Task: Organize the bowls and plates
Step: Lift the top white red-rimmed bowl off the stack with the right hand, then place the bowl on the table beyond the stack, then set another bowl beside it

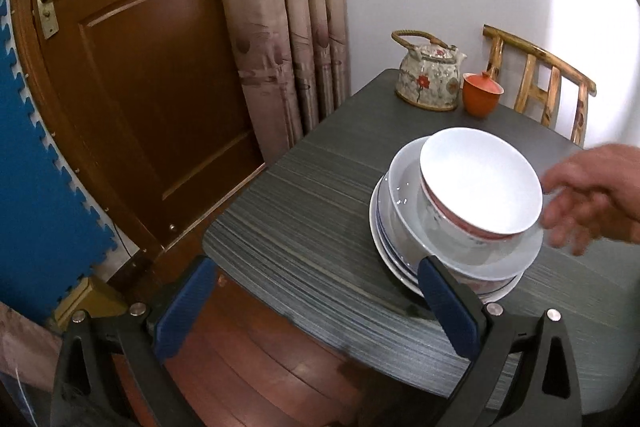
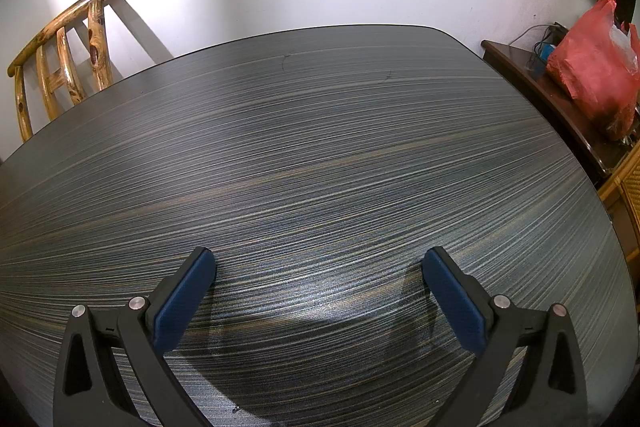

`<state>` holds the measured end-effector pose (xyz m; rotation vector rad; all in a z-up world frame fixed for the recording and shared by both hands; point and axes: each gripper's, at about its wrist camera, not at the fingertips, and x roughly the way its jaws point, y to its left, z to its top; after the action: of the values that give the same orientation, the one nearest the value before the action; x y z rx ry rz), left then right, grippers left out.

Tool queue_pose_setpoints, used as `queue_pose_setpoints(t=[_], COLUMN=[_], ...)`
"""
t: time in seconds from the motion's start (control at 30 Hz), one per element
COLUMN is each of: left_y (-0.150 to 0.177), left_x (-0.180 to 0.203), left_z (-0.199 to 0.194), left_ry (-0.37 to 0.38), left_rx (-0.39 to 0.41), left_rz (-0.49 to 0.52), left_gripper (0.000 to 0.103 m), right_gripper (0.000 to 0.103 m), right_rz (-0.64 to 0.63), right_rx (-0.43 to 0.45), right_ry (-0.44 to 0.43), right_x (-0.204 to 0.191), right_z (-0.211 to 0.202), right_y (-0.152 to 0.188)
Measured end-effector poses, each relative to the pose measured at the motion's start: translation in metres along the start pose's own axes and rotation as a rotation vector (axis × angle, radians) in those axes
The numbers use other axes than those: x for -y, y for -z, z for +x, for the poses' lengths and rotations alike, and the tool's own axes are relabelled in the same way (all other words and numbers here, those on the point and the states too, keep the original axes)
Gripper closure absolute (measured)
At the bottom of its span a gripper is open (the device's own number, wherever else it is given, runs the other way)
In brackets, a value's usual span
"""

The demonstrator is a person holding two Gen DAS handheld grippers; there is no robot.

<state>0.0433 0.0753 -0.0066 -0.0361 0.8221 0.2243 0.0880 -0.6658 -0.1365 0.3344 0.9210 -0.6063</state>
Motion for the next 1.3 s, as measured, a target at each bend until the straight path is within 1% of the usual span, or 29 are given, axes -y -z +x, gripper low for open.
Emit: queue_pose_setpoints(t=[0.07, 0.27, 0.43, 0.63, 0.8, 1.0, 1.3], left_y=[-0.001, -0.002, -0.002, -0.004, -0.003, -0.002, -0.004], left_x=[0.001, 0.002, 0.007, 0.003, 0.007, 0.011, 0.013], left_z=[-0.001, -0.002, -0.001, -0.004, -0.007, -0.013, -0.015], left_ry=[-0.008, 0.001, 0.007, 0.014, 0.006, -0.005, 0.003], left_rx=[0.005, 0.007, 0.003, 0.010, 0.018, 0.049, 0.076], left_rz=[0.007, 0.009, 0.035, 0.004, 0.014, 0.027, 0.018], left_gripper=[0.000, 0.000, 0.000, 0.000, 0.000, 0.000, 0.000], right_gripper=[0.000, 0.000, 0.000, 0.000, 0.000, 0.000, 0.000], right_rz=[0.000, -0.001, 0.000, -0.001, 0.000, 0.000, -0.001], right_rx=[0.000, 0.000, 0.000, 0.000, -0.001, 0.000, 0.000], right_ry=[0.000, -0.001, -0.001, -0.002, -0.001, -0.002, -0.002], right_x=[0.000, 0.000, 0.000, 0.000, -0.001, 0.000, 0.000], right_z=[0.000, 0.000, 0.001, 0.001, 0.002, 0.001, 0.001], right_y=[0.000, 0.000, 0.000, 0.000, 0.000, 0.000, 0.000])
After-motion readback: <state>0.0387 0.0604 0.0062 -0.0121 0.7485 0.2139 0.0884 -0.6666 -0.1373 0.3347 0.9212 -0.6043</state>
